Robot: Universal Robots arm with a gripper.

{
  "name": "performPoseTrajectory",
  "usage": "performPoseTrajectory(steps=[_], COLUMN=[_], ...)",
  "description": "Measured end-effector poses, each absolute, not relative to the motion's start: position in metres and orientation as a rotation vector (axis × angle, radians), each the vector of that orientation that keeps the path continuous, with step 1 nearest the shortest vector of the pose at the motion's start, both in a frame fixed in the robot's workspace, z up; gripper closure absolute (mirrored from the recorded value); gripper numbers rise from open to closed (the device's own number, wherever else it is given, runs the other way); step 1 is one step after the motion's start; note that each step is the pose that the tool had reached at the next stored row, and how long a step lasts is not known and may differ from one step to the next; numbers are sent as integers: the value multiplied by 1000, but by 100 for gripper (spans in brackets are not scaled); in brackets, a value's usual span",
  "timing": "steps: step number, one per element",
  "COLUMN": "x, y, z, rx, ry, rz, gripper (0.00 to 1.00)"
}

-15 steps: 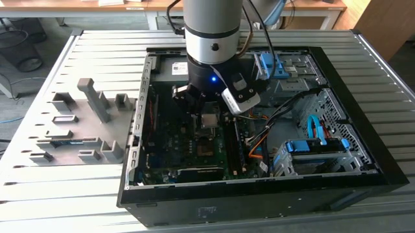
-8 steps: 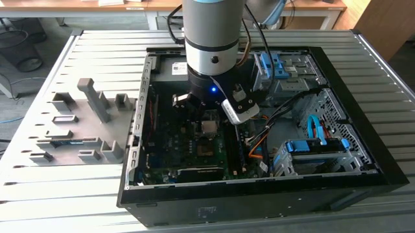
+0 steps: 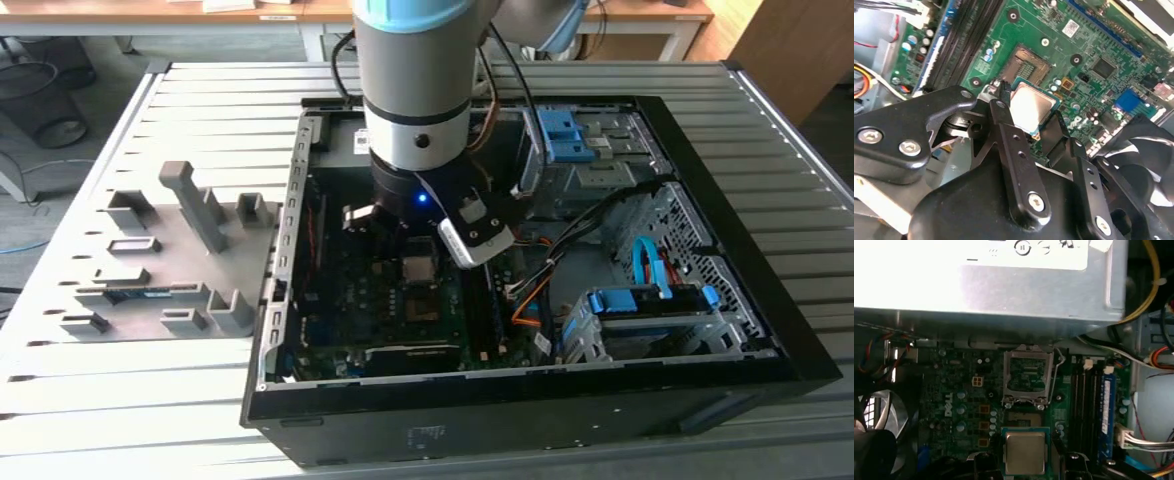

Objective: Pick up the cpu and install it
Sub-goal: 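Place the cpu into insertion slot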

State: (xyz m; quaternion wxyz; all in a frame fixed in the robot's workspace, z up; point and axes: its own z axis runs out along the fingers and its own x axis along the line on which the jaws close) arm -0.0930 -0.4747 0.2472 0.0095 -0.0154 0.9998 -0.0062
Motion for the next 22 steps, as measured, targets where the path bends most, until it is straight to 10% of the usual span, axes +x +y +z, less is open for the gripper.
performPoseTrajectory(steps=[22], x=[-93], y=[-489], z=[208], rx=[-48], ry=[3122], rz=[-20], gripper=[53])
